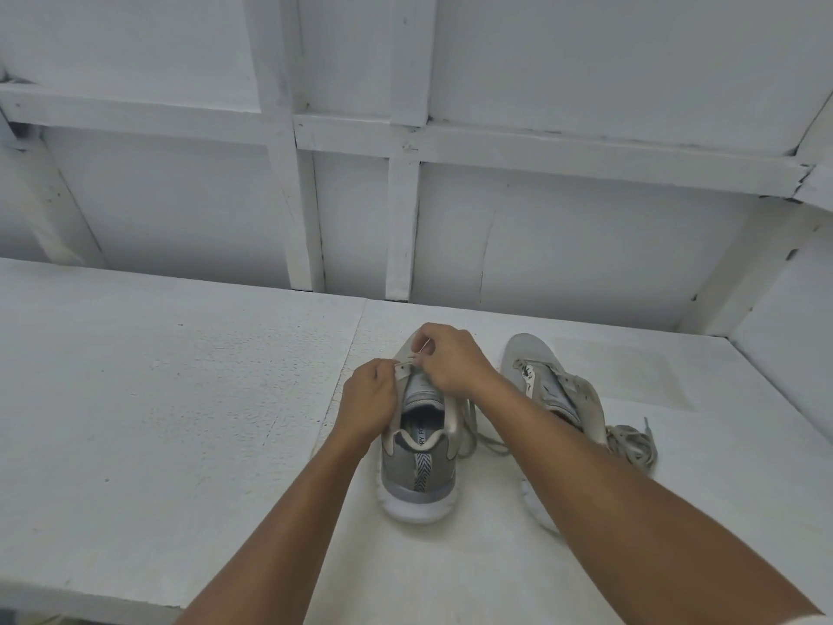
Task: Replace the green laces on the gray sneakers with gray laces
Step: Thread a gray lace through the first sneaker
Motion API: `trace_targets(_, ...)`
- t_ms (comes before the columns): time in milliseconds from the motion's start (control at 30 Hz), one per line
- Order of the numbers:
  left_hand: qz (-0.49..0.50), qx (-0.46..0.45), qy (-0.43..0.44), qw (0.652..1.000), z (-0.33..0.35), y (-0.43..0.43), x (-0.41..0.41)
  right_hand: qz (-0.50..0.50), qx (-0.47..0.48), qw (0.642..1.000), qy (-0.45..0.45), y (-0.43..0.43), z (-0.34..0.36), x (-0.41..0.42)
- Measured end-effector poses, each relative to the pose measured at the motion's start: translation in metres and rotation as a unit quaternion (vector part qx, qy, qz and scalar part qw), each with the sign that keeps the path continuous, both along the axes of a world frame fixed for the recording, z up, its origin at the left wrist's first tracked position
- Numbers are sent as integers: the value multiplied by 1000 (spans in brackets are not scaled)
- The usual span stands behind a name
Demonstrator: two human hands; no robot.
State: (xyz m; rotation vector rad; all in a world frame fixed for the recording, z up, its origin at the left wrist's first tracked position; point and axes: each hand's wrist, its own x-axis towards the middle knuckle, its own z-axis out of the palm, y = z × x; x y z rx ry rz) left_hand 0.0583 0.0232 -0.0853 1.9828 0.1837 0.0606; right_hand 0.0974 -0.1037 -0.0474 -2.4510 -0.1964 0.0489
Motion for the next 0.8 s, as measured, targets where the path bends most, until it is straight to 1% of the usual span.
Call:
trace_targets(133, 18, -53, 13, 998, -4, 1, -2, 11, -13, 1000, -9, 2, -2, -2)
trace_targets(200, 20, -62, 11, 998, -3, 0, -2, 12, -22, 1000, -12, 4, -4, -1)
trace_targets(400, 20, -60, -4, 998, -5, 0, -3, 13, -45, 999, -21, 10, -6, -1)
trace_targets(800, 25, -60, -15, 998, -10, 1, 1, 15, -30, 999, -27, 11, -9, 0)
